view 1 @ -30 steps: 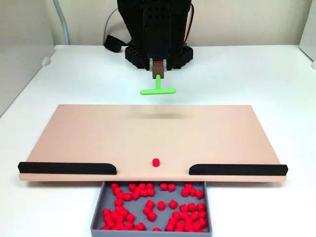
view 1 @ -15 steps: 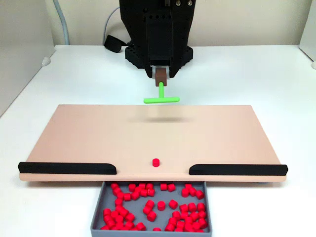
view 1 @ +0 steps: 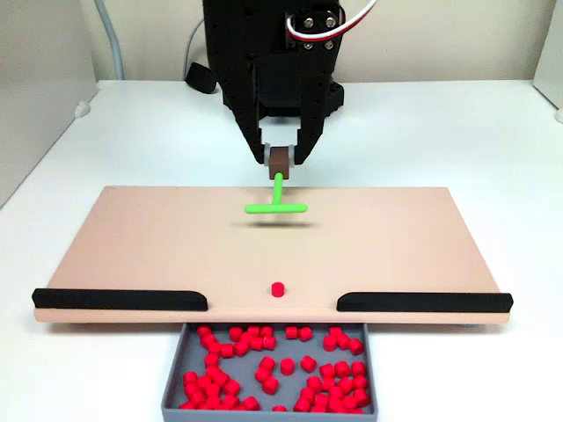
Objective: Push granules from bottom to the grey container
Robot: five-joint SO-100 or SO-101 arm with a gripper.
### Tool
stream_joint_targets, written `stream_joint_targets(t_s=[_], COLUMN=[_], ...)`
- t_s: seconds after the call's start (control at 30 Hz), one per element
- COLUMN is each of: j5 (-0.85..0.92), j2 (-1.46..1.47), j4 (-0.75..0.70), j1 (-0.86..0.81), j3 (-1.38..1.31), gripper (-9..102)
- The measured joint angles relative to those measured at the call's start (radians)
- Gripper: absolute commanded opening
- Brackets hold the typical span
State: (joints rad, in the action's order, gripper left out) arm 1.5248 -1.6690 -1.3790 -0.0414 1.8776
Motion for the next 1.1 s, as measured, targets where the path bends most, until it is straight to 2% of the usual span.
stream_joint_targets(t_s=[0.47, 1.1], j5=[-0.025, 0.002], j2=[0.123, 0.178], j4=[0.002, 0.097], j1=[-0.006, 0.006], j3=[-0.080, -0.091], gripper=[0, 0])
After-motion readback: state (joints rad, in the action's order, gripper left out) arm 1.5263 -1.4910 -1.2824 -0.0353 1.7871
